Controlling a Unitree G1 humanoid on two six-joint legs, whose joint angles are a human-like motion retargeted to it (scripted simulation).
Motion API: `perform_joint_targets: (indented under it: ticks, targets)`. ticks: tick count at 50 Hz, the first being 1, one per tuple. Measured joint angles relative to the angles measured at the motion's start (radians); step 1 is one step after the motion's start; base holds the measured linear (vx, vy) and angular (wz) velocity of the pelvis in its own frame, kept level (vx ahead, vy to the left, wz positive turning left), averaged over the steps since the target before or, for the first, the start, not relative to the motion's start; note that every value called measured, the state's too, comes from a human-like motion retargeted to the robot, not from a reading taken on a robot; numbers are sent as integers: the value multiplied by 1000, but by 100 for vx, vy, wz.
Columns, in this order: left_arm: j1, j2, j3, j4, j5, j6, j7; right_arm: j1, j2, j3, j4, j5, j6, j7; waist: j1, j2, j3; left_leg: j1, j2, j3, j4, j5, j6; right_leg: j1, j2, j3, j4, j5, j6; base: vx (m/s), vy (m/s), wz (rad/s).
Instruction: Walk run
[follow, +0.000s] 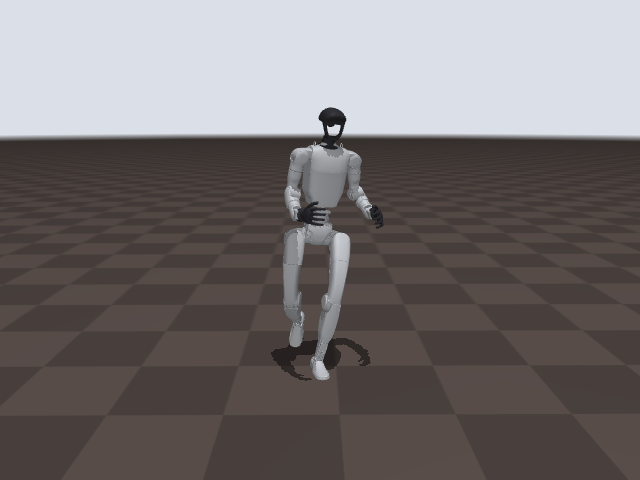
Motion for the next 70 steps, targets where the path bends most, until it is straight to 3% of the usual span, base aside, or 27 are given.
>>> perform_joint_targets:
  ticks: [2, 3, 5, 6, 10, 12, 13, 14, 15, 17, 19, 20, 22, 27, 30, 32, 33, 37, 42, 48, 51, 53, 55, 59, 63, 67, 70]
  targets:
    - [-50, -18, -50, 16, 1, 44, 33, 82, 36, 0, 150, -35, -50, -23, -15, -124, -34, -68, -8, 52, 224, -129, -78, -257, -140, 146, 244, -170, -8, 243, -10, -27]
    - [-53, -24, -71, 18, -12, 58, 21, 140, 59, 2, 215, -40, -69, -35, -79, -141, -102, -16, -57, 28, 208, -181, -66, -370, -168, 158, 250, -209, 30, 278, -12, 81]
    - [-43, -48, -78, -8, -40, 98, 16, 224, 60, 41, 307, -22, -97, 3, -216, -182, -229, 95, -148, 21, 106, -208, -43, -547, -215, 184, 122, -259, 50, 251, -14, 89]
    - [-45, -52, -71, -38, -50, 102, 15, 246, 45, 37, 315, -34, -100, 21, -257, -196, -235, 159, -176, 29, 73, -186, -45, -581, -214, 193, -9, -248, 46, 188, -13, 39]
    - [-37, -48, -55, -193, -96, 117, 23, 304, -12, 6, 281, -85, -132, -9, -417, -261, -164, 455, -238, 74, 1, 180, -34, -574, -237, 274, -538, -97, 145, 137, -14, 71]
    - [-31, -42, -20, -226, -110, 130, 25, 290, -14, 17, 266, -68, -157, -38, -429, -317, -127, 493, -240, 164, 105, 359, 0, -532, -261, 349, -616, -51, 141, 150, -31, -20]
    - [-30, -44, 5, -227, -109, 132, 21, 275, -15, 24, 258, -60, -161, -39, -423, -358, -113, 480, -256, 198, 196, 383, 12, -501, -271, 387, -624, -21, 148, 161, -43, -34]
    - [-32, -39, 24, -214, -100, 128, 16, 253, -8, 35, 250, -54, -155, -38, -422, -369, -94, 451, -219, 221, 321, 322, 16, -474, -264, 378, -600, -17, 78, 143, -46, -10]
    - [-36, -31, 41, -194, -88, 120, 12, 229, 2, 47, 241, -48, -144, -35, -423, -365, -73, 413, -156, 238, 462, 218, 16, -448, -249, 345, -560, -27, -32, 138, -33, -43]
    - [-2, -40, 29, -128, -50, 105, 10, 200, 5, 60, 249, -39, -138, -30, -342, -325, -95, 297, -99, 280, 561, 93, 16, -450, -172, 353, -380, -209, -101, 199, -14, 2]
    - [60, -58, -67, -23, -22, 84, 36, 182, 37, 29, 273, -10, -108, 0, -299, -251, -147, 114, -41, 189, 643, -48, -22, -462, -200, 288, -228, -302, -42, 236, -11, 61]
    - [88, -76, -113, 21, -19, 77, 43, 168, 59, 20, 270, 4, -92, 20, -219, -257, -199, 20, -39, 198, 604, -68, -78, -443, -178, 321, -239, -328, -31, 164, -19, -78]
    - [120, -67, -109, 54, -13, 70, 27, 129, 77, 54, 226, 27, -95, 13, -182, -222, -203, -37, -6, 178, 401, -64, -117, -361, -125, 266, -267, -320, -27, 122, -18, -46]
    - [188, -34, -48, 53, 26, 26, 48, 7, 42, 140, 46, 119, -38, 23, -60, -108, -105, 4, 36, -115, -201, 104, -305, -125, 57, 253, -330, -90, 1, 119, -4, -77]
    - [187, -57, -26, 50, 6, 13, 66, -45, 0, 145, -56, 165, 8, 60, -21, -72, -54, 62, 82, -79, -296, 180, -362, -64, 85, 277, -223, 134, 40, 97, 2, -59]
    - [176, -57, -26, 21, 10, 11, 83, -58, -19, 121, -98, 164, 28, 85, -5, -80, -39, 61, 47, 32, -175, 135, -154, -100, 34, 287, -42, 236, 72, 144, 12, -48]
    - [174, -59, -35, 15, 17, 16, 82, -40, -17, 111, -95, 153, 25, 91, -13, -91, -55, 40, 3, -18, -87, 77, -127, -118, 13, 280, 19, 280, 69, 160, 21, -21]
    - [139, -76, -40, 69, -8, 47, 74, 82, 49, 152, 78, 94, -23, 67, -99, -102, -152, 44, 7, 21, 86, -108, -117, -304, -84, 270, 269, 49, 11, 147, 8, 0]
    - [10, -101, -120, 26, -27, 43, 122, 177, 28, 106, 237, 47, -74, 52, -173, -146, -138, 189, -53, -11, -45, -123, -113, -438, -110, 218, -42, -111, 31, 61, -10, 46]
    - [-77, -82, -121, -110, -55, 70, 115, 255, 49, -5, 371, 20, -71, 9, -267, -215, -116, 410, -145, -23, -193, -83, -98, -450, -149, 221, -601, -123, 82, 82, -15, 63]
    - [-91, -34, -99, -186, -100, 100, 91, 249, 29, -20, 382, 29, -79, 24, -276, -246, -103, 457, -159, 12, -109, -41, -110, -425, -156, 269, -634, -21, 16, 93, -21, 13]
    - [-63, -20, -92, -212, -124, 113, 72, 258, 18, -32, 385, 10, -79, 34, -274, -262, -125, 422, -154, 67, 46, 98, -115, -420, -180, 255, -557, -77, -35, 123, -25, 44]
    - [-11, -18, -105, -203, -142, 116, 74, 252, 33, -51, 402, 10, -75, 30, -269, -275, -150, 320, -130, 117, 279, 217, -101, -418, -242, 247, -469, -165, -13, 99, -21, 65]
    - [51, -111, -123, -87, -153, 101, 102, 184, 58, -9, 372, 49, -76, 17, -254, -293, -142, 197, -49, 252, 445, 78, -42, -323, -246, 221, -504, -217, -10, 46, -5, 26]
    - [146, -139, -89, 12, -84, 75, 116, 125, 90, 41, 299, 55, -80, -7, -218, -251, -146, 151, -16, 208, 196, 48, -152, -202, -154, 187, -617, -204, -13, 65, -6, -20]
    - [190, -141, -65, 67, -51, 58, 117, 57, 80, 93, 188, 79, -69, -14, -132, -192, -103, 155, -39, -35, -141, 68, -273, -90, -38, 203, -695, -215, -32, 48, -1, -66]
    - [206, -132, -59, 78, -37, 51, 118, 12, 57, 95, 124, 82, -46, 9, -87, -158, -78, 175, -21, -112, -278, 103, -302, -16, 8, 229, -721, -242, -36, 52, 6, -62]
